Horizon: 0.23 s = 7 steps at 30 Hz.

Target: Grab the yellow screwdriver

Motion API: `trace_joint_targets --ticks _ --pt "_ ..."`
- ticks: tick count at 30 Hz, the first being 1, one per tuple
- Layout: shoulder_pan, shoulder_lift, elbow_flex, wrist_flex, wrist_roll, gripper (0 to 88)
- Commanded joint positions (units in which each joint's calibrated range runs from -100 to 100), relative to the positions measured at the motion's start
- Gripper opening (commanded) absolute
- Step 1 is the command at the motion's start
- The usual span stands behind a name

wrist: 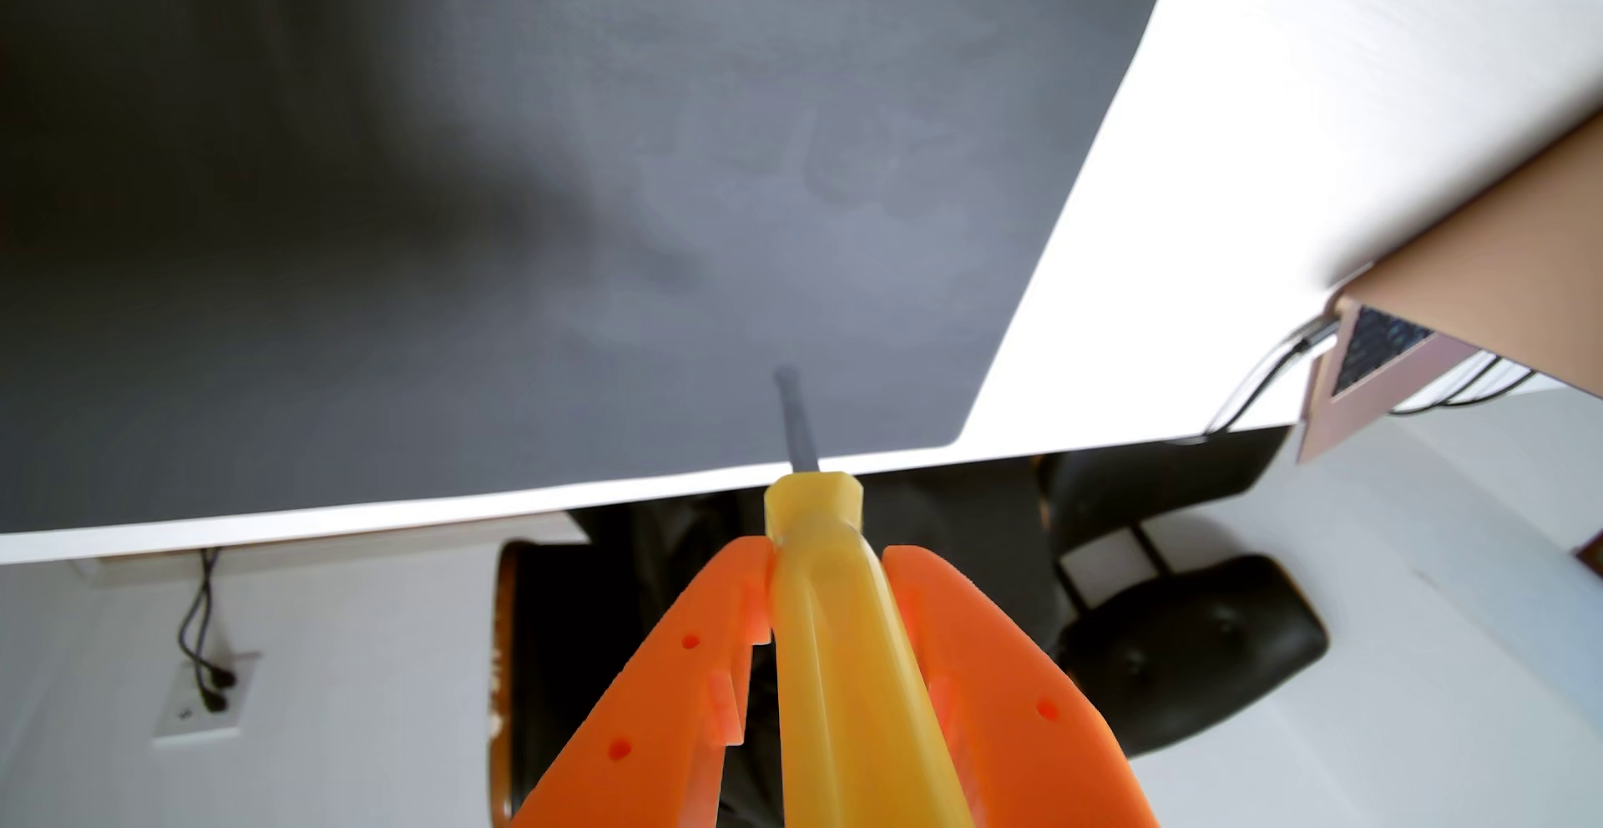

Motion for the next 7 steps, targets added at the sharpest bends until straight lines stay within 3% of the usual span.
trace_joint_targets --ticks 1,7 --pt "0.34 -2.39 -2.3 0.7 -0.1 0.8" --pt "0.34 -2.39 -2.03 0.7 -0.05 0.8"
